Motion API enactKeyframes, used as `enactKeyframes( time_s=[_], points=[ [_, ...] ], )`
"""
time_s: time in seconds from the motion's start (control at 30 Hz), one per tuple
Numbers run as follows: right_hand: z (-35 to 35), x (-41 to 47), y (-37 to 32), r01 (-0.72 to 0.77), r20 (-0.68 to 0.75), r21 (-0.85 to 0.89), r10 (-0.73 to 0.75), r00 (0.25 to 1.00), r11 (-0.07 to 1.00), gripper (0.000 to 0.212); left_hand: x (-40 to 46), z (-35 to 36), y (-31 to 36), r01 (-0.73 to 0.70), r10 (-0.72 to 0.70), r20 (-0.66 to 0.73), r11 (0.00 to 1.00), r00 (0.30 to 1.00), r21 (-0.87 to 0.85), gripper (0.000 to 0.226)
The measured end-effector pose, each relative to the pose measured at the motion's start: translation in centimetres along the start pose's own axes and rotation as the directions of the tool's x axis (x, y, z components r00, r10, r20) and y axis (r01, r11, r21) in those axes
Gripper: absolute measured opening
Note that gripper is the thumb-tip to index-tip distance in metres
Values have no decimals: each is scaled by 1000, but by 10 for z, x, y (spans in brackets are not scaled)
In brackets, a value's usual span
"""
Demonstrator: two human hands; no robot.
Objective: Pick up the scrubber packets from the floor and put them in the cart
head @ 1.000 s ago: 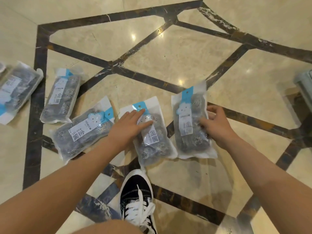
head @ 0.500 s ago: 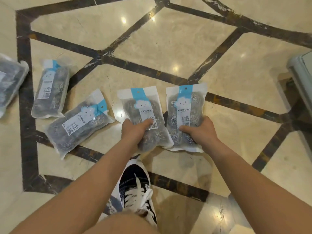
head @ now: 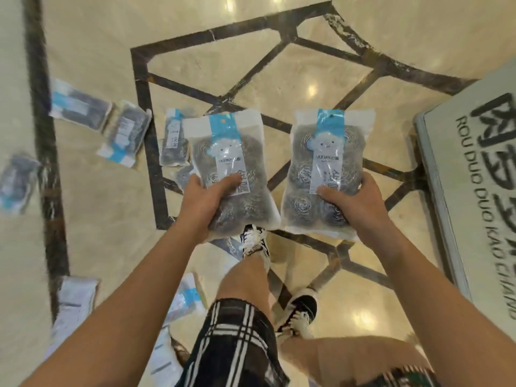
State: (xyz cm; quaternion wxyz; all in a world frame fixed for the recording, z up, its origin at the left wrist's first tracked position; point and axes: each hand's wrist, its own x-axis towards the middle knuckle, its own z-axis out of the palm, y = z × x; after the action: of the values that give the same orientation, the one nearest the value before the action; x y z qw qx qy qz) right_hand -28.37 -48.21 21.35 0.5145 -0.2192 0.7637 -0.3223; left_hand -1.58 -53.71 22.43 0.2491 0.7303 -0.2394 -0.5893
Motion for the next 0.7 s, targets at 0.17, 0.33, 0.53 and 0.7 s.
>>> enactKeyframes(
  time_s=[0.17,0.33,0.53,0.7],
  points=[
    [-67,-170,-114,57,134,-11,-55,989,998,64,-193,-50,95,-57,58,-19,998,998,23,42],
    [-112,-311,-196,223,127,1,-221,967,975,41,-358,-101,142,-175,173,-72,985,982,-13,31],
    [-125,-436,-241,381,246,-48,-358,901,924,69,-510,-168,139,-220,189,-191,963,963,-154,39],
    [-93,-504,-239,463,401,-28,-415,817,886,60,-582,-226,93,-294,200,-354,927,913,-233,35]
  ],
)
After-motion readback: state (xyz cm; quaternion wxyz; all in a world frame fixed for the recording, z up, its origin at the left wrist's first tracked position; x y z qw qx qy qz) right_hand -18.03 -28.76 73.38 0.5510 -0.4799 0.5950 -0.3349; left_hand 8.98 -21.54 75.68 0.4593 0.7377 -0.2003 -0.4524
